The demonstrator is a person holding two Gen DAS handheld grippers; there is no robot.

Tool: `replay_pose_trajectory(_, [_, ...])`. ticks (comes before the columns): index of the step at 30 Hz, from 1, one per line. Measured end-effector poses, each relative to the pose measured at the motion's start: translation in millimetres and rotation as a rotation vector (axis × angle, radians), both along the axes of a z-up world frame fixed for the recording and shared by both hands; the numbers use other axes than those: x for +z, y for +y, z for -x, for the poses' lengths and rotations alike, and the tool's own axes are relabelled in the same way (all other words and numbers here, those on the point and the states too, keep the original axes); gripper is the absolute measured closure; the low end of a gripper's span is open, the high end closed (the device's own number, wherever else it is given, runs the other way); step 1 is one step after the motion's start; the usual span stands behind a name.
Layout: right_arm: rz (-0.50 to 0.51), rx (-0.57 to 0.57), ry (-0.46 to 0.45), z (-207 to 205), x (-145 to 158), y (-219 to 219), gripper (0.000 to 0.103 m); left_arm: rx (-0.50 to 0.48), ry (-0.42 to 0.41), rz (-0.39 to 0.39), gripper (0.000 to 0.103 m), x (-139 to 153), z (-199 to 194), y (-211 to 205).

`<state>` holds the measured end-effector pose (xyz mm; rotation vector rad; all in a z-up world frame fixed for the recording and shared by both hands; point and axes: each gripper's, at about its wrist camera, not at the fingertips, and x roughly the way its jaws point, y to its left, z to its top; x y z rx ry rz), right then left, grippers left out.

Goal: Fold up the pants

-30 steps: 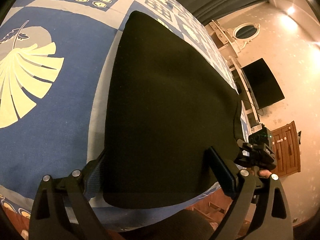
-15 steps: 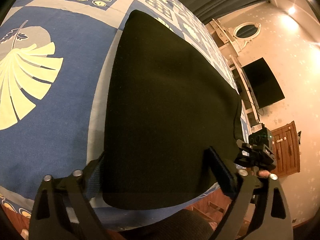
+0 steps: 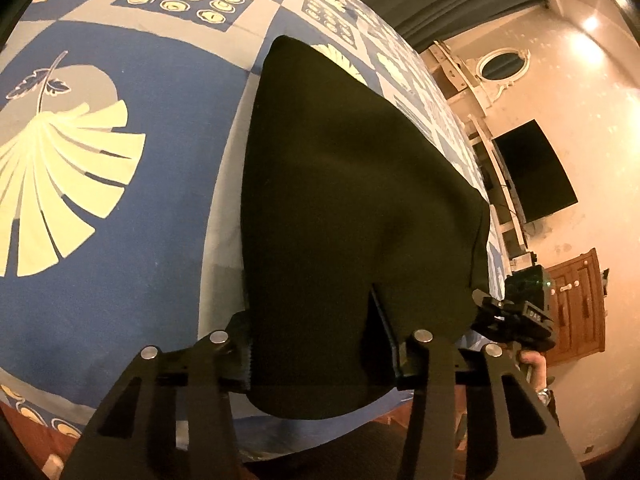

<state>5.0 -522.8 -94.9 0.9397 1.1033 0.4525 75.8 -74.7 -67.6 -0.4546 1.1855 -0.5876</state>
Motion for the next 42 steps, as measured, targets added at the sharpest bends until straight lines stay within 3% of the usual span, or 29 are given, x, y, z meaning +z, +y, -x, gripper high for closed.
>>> replay_pose_trajectory(8, [-0.005, -0.002, -0.008, -2, -1, 3, 0.067, 0.011, -0.033, -0.036, 0.059, 3, -1, 2])
replay_pose_trajectory(42, [-0.055, 0.022, -0.023, -21, -9, 28, 0.067, 0.162, 0.008, -0.004, 0.06, 10, 4, 52])
